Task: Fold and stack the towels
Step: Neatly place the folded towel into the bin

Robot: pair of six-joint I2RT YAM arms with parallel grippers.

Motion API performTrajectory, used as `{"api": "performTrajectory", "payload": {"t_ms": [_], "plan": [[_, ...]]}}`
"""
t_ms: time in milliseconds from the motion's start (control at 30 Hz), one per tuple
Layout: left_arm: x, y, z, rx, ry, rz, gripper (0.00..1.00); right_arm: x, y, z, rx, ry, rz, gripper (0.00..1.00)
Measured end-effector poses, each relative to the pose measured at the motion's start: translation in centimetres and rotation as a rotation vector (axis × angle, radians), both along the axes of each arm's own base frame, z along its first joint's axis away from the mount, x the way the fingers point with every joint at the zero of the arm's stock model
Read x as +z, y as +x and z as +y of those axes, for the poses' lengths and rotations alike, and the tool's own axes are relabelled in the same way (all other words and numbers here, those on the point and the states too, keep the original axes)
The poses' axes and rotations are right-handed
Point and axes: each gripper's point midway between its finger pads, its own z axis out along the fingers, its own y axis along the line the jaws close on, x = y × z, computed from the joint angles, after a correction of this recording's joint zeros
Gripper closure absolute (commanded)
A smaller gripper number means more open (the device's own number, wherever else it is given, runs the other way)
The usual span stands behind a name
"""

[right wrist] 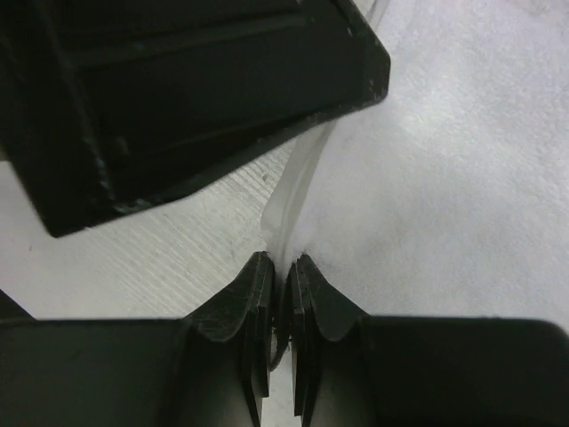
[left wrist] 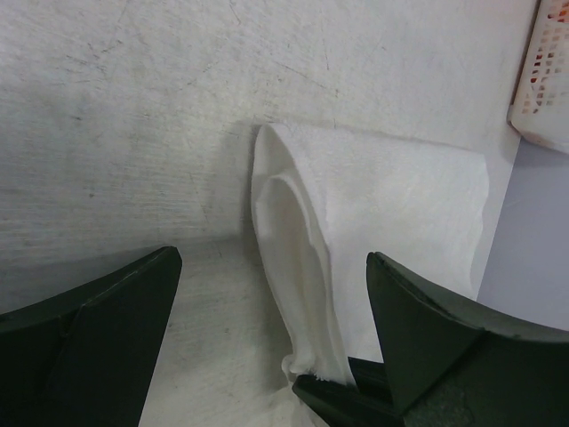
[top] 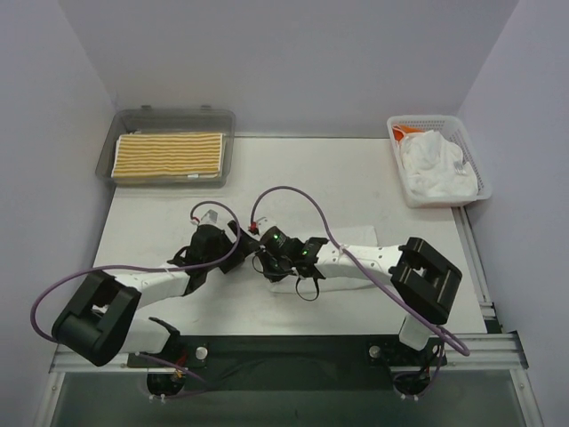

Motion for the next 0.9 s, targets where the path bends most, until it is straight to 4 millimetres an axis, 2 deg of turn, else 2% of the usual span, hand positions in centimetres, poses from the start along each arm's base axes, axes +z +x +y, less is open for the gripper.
{"api": "performTrajectory", "payload": {"t_ms": [300,600,733,767,833,867,900], "plan": [[0.1,-0.8,-2.8,-0.042,-0.047,0.004,0.03,1.1,0.4,0.4,-0.003,0.039,-0.021,1.0],[0.0,-0.3,-3.8,0.008,-0.065,0.007,0.05,0.9,0.2,0.2,-0.003,0.034,-0.011,1.0],[-0.2,-0.3,-4.2,0.028,-0.063,0.009,0.18,0.7,0.1,0.1,-0.004,0.032,-0.009,1.0],[-0.3,-0.4,-4.3,0.027,-0.061,0.011,0.29,0.7,0.1,0.1,-0.002,0.034,-0.008,1.0],[-0.8,-0.9,-4.6,0.015,-0.051,0.024,0.39,0.7,0.0,0.2,0.002,0.037,-0.004,1.0],[-1.1,-1.1,-4.7,0.012,-0.046,0.033,0.5,0.8,0.0,0.2,0.002,0.038,-0.005,1.0],[-1.3,-1.2,-4.7,0.006,-0.039,0.036,0.55,0.7,0.0,0.2,0.001,0.038,-0.004,1.0]]}}
